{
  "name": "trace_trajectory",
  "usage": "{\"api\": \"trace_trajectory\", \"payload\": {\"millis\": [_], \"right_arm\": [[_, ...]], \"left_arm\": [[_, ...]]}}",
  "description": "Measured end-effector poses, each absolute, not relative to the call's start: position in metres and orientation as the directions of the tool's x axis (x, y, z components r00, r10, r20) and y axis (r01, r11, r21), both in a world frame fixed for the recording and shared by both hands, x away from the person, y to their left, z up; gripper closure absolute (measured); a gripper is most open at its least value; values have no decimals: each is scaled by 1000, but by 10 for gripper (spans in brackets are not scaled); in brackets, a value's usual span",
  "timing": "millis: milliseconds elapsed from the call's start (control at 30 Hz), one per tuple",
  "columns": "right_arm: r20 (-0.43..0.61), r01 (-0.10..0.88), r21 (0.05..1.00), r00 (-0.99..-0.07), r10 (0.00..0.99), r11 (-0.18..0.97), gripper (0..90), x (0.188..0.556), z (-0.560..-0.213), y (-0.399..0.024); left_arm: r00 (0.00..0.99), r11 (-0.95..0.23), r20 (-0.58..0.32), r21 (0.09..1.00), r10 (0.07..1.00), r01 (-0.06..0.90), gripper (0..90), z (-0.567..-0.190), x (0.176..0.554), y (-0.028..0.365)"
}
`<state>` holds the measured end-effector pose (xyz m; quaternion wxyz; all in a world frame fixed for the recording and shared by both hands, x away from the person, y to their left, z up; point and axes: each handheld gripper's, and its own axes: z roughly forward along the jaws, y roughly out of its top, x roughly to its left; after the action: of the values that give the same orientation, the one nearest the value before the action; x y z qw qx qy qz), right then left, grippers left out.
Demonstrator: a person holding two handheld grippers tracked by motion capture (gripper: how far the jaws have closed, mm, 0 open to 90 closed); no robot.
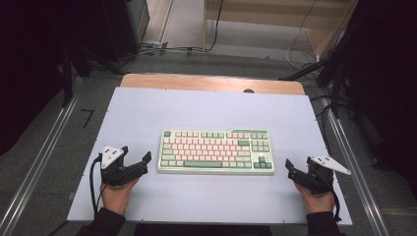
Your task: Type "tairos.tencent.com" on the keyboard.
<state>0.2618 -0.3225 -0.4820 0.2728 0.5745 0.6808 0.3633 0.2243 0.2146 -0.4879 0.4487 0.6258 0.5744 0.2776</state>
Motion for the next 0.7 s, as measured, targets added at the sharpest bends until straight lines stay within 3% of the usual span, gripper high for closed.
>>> {"api": "trace_trajectory", "payload": {"millis": [700], "right_arm": [[43,582,809,-208,977,88,187,261,-482,-316]], "left_arm": [[213,46,-168,875,963,481,161,-488,228,207]]}}
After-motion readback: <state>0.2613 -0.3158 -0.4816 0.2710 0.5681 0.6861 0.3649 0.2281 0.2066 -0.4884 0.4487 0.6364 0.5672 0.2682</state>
